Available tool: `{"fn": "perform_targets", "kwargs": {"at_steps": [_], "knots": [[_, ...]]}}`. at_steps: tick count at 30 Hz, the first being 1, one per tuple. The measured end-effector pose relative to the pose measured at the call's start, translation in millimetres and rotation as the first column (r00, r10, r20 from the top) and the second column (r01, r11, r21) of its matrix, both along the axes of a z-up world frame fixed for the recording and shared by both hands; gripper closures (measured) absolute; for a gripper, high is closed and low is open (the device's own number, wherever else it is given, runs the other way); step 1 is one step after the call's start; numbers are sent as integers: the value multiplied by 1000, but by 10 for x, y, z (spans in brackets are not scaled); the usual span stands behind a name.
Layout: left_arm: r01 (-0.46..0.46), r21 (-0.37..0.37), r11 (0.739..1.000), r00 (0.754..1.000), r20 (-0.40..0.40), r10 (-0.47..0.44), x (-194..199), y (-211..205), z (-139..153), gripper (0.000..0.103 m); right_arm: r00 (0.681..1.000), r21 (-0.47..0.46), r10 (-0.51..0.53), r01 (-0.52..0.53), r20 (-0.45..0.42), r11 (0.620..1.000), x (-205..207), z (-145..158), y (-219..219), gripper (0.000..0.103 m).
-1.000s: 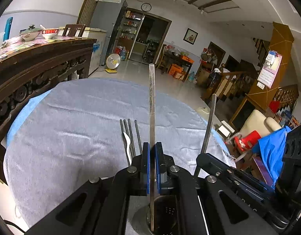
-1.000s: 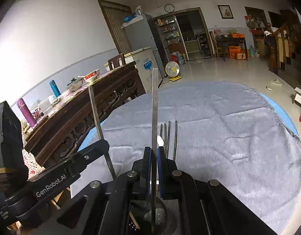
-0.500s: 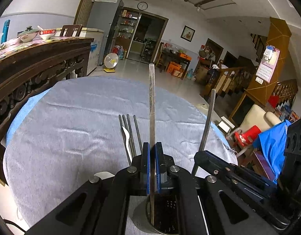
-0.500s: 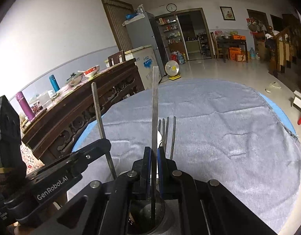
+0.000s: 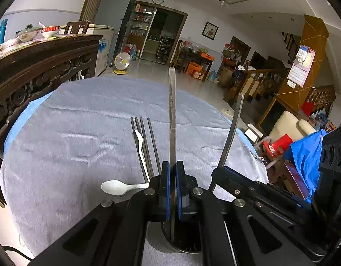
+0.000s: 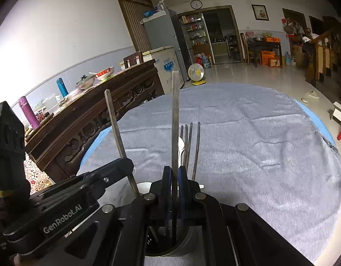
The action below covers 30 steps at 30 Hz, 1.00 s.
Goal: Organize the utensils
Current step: 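Lower both chopsticks into the black holder and open both tools, then grasp a white plastic spoon by its handle with the left tool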
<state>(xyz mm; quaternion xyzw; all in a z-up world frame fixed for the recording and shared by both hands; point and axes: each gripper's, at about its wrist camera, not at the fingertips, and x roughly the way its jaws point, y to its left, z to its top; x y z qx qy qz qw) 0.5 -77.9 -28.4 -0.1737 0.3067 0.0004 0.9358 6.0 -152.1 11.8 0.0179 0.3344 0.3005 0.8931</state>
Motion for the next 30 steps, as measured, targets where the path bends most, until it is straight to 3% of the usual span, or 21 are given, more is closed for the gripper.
{"fn": "perform_targets", "kwargs": {"at_steps": [9, 11, 12, 13, 14, 16, 18, 22, 26, 28, 30], "knots": [[10, -20, 1000, 1000, -25, -11, -15, 33, -6, 97, 999, 17, -23, 23, -39, 1000, 23, -12, -72, 95], [13, -31, 999, 999, -32, -14, -19, 52, 4, 94, 998, 15, -26, 27, -48, 1000, 31, -16, -90, 87], [12, -36, 999, 999, -37, -13, -20, 59, 6, 88, 998, 20, -27, 28, -55, 999, 36, -17, -104, 81], [11, -41, 999, 999, -39, -13, -17, 72, 12, 76, 998, 27, -28, 29, -58, 999, 35, -14, -119, 65], [7, -45, 999, 999, -40, -9, -25, 84, 21, 74, 998, 39, -39, 41, -56, 998, 29, 0, -153, 51], [-8, -66, 998, 1000, -27, 6, -71, 146, 68, 57, 998, 73, -52, 55, -46, 996, 20, 42, -234, 43], [-25, -75, 997, 1000, -14, 24, -119, 202, 117, 52, 997, 96, -73, 77, -38, 992, 19, 109, -312, 43], [-76, -94, 993, 997, 27, 79, -257, 413, 258, 51, 991, 111, -132, 132, -3, 985, 53, 249, -500, 42], [-165, -96, 982, 985, 42, 170, -354, 700, 316, 43, 977, 109, -212, 208, 20, 972, 129, 323, -724, 35], [-229, -79, 970, 973, 21, 231, -372, 871, 257, 34, 967, 102, -254, 250, 22, 963, 173, 304, -834, 32], [-271, -65, 960, 963, -28, 269, -339, 1009, 133, 34, 957, 90, -290, 288, 12, 953, 229, 240, -922, 28]]}}
